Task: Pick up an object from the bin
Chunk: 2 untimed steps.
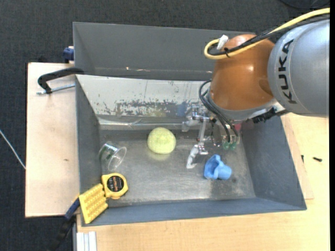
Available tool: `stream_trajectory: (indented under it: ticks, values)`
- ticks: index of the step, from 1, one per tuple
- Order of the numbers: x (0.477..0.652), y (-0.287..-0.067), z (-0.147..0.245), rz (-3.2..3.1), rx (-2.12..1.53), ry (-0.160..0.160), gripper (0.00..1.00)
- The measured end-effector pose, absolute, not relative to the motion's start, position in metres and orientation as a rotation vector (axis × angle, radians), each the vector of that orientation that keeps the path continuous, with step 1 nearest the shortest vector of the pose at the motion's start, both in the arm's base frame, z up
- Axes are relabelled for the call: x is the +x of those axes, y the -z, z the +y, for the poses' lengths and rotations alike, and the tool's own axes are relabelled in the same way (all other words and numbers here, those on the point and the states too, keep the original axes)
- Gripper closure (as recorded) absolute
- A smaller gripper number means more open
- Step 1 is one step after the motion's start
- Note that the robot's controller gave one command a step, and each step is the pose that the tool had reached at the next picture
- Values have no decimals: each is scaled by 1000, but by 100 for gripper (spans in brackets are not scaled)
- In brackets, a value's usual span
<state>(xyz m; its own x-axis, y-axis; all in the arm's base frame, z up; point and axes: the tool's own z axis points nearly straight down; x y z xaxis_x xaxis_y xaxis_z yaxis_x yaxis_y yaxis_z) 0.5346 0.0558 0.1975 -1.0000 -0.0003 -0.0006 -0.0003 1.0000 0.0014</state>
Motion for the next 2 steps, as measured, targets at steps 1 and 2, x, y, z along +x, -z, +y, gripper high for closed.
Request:
stream_trajectory:
  ticks: [1,2]
  values:
    - [568,-127,76,3134,19,-4,0]
    - [572,-108,84,3137,-59,-2,0]
